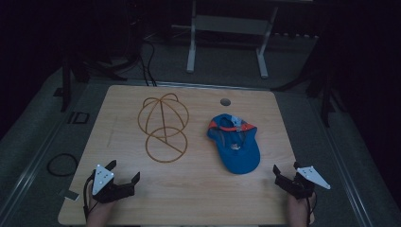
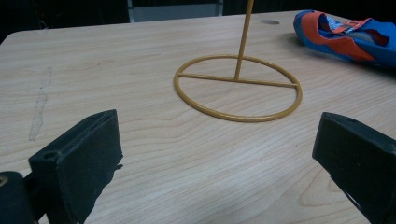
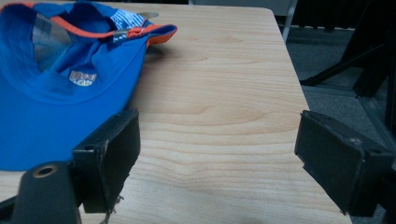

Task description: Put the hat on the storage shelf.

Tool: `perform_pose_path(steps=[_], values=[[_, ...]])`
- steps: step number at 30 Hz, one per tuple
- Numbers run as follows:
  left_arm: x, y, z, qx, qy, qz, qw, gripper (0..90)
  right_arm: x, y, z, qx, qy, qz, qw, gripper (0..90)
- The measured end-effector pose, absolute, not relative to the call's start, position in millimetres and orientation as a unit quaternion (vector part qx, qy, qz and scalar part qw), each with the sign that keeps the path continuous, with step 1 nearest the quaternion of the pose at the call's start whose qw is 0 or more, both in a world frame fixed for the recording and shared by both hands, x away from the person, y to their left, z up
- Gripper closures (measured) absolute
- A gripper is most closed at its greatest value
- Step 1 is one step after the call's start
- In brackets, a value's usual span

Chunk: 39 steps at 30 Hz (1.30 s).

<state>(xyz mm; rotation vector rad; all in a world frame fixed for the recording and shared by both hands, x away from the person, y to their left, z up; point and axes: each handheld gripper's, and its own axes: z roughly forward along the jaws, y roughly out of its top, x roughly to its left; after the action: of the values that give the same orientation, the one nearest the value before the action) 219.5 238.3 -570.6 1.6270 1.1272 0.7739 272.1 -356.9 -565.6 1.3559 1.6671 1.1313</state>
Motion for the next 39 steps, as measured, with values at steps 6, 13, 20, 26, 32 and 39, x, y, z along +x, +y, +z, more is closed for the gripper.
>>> perform_pose_path(steps=[6, 13, 20, 26, 32, 39], values=[[218.7, 240.2, -569.8, 0.665, 0.466, 0.32, 0.488, 1.8, 271.8, -354.8, -565.0, 0.541, 0.639, 0.439, 0.326, 15.8], [218.6, 241.1, -569.4, 0.664, 0.468, 0.322, 0.487, 1.8, 273.0, -345.5, -555.5, 0.527, 0.654, 0.44, 0.32, 15.2], [218.1, 242.1, -568.5, 0.662, 0.466, 0.325, 0.488, 1.8, 279.5, -338.0, -544.3, 0.513, 0.668, 0.444, 0.305, 15.1], [219.2, 242.0, -569.2, 0.662, 0.466, 0.318, 0.493, 1.8, 290.3, -333.1, -528.1, 0.505, 0.675, 0.444, 0.304, 13.2], [219.9, 240.0, -569.4, 0.665, 0.461, 0.312, 0.498, 1.8, 306.8, -324.7, -510.6, 0.493, 0.687, 0.446, 0.291, 13.3], [219.9, 240.3, -569.2, 0.668, 0.461, 0.311, 0.495, 1.8, 327.8, -313.5, -492.0, 0.485, 0.695, 0.461, 0.264, 13.3]])
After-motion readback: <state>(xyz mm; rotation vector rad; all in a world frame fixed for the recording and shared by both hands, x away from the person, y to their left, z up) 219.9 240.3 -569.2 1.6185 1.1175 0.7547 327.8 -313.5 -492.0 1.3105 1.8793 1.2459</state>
